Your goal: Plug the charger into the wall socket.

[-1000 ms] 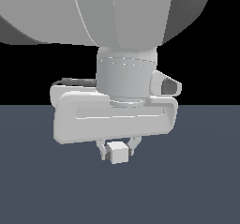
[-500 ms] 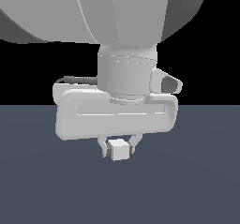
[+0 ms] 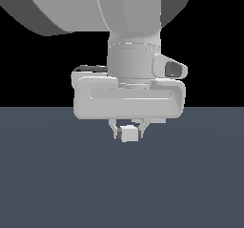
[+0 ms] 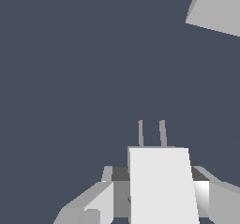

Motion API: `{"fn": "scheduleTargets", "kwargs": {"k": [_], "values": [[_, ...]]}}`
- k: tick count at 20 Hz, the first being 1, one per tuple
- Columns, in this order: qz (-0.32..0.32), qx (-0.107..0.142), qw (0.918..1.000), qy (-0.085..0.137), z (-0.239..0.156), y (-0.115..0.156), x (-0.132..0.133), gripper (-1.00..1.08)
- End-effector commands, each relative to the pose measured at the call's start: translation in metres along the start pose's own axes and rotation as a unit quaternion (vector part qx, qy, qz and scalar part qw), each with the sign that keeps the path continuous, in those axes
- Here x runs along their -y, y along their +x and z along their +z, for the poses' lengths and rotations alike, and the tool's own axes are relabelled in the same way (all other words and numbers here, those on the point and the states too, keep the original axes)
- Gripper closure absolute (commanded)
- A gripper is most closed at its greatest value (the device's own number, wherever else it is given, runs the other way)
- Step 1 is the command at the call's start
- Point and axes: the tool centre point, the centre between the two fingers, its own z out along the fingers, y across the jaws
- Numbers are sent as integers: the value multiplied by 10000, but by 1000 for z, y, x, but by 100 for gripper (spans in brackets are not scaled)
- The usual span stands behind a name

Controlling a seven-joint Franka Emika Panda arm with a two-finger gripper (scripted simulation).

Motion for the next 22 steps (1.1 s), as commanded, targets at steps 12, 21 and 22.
{"fn": "scheduleTargets", "kwargs": {"k": [12, 21, 22], "values": [[1356, -1, 9899, -423, -37, 41, -43, 108], [1689, 13, 9842, -535, -45, 48, -56, 108], [1695, 14, 9841, -537, -46, 48, -56, 108]]}}
